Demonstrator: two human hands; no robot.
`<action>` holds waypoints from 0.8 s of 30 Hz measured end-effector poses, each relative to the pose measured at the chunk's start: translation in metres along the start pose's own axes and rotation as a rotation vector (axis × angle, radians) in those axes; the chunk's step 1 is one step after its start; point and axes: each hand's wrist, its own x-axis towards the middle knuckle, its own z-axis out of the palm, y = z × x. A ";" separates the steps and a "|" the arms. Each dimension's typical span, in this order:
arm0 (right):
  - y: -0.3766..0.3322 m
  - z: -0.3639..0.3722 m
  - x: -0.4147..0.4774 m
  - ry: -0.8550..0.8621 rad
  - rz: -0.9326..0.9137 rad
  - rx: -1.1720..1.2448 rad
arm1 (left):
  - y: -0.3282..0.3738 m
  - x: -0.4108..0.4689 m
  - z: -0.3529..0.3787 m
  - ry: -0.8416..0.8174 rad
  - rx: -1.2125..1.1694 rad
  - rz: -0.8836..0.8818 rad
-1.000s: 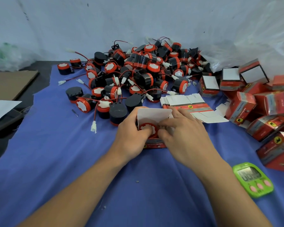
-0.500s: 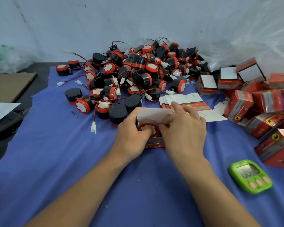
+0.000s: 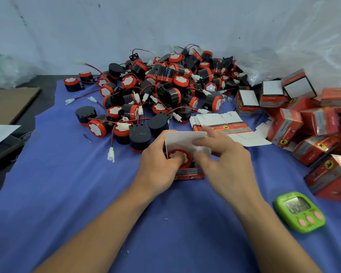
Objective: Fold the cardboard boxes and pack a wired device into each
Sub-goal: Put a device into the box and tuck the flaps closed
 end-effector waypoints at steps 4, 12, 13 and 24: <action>0.004 -0.009 0.009 0.189 0.282 0.581 | -0.001 0.002 0.000 -0.013 -0.003 -0.008; 0.012 0.002 0.004 -0.260 0.390 0.595 | 0.000 0.001 0.000 0.006 0.012 -0.028; 0.014 0.002 0.004 -0.267 0.371 0.560 | 0.000 0.002 -0.001 0.010 0.010 -0.026; 0.014 0.004 0.003 -0.285 0.402 0.522 | 0.024 -0.019 0.003 0.497 0.611 0.701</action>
